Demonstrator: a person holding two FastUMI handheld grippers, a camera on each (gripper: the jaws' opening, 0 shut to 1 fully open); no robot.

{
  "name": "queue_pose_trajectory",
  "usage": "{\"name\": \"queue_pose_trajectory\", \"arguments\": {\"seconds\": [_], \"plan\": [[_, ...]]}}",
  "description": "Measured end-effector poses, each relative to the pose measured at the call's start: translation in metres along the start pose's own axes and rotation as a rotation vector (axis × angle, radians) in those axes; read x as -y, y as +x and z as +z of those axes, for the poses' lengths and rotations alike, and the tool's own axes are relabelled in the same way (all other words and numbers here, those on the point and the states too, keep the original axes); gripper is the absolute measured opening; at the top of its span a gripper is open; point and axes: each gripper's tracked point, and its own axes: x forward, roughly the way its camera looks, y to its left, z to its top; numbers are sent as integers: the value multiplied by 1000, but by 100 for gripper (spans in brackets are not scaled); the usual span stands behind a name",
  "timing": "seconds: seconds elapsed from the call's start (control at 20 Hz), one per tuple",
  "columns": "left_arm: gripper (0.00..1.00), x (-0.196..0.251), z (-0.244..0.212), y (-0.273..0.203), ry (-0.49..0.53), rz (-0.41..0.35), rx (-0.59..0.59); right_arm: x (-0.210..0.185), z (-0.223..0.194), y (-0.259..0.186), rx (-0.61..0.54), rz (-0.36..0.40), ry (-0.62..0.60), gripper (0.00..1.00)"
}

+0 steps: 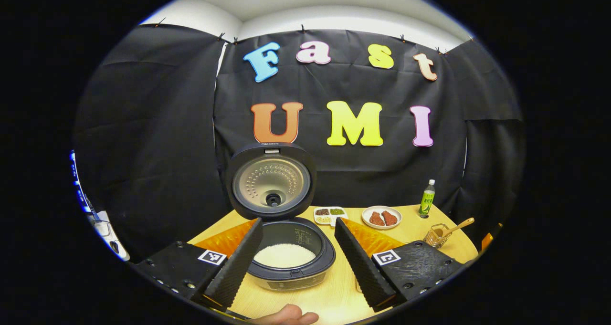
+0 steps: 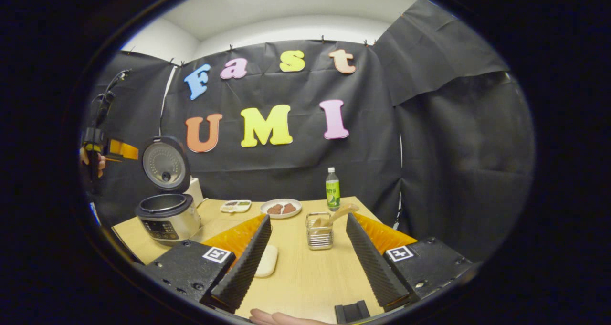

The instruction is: Close the left gripper, press the button to open the rice cooker; take a wooden spoon from the chopstick holder with the right hand, scoop a spoonful of rice and pour it into the rice cooker, then put the wooden spoon back into the chopstick holder.

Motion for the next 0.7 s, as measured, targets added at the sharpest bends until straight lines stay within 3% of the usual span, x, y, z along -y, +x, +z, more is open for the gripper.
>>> {"name": "queue_pose_trajectory", "arguments": {"seconds": [0.05,0.1,0.15,0.2,0.25,0.3,0.35,0.4,0.55,0.6,0.65,0.7], "plan": [[87,1,0,-7,-2,-1,7,2,-4,3,-9,-2,5,100],[87,2,1,-14,-3,-5,16,5,-7,6,-15,-4,9,99],[96,4,3,-21,-1,-14,28,8,-9,9,-17,-9,15,100],[96,8,2,-30,7,-35,32,13,-12,13,-24,-22,22,100],[87,12,-2,-41,22,-53,33,13,-14,18,-26,-20,28,99],[96,8,-5,-49,23,-39,42,12,-16,23,-25,-17,31,98],[88,5,-4,-58,19,-25,62,15,-19,29,-27,-25,33,100],[96,2,-5,-67,13,-18,80,19,-22,37,-26,-33,32,100],[96,13,-18,-95,-5,-45,116,23,-40,60,-62,-33,21,96],[96,17,-24,-105,-11,-57,117,25,-45,72,-82,-30,17,100],[96,20,-27,-114,-13,-64,125,28,-51,83,-105,-37,8,95],[96,18,-27,-122,-6,-51,147,36,-53,95,-110,-52,8,100]]}}
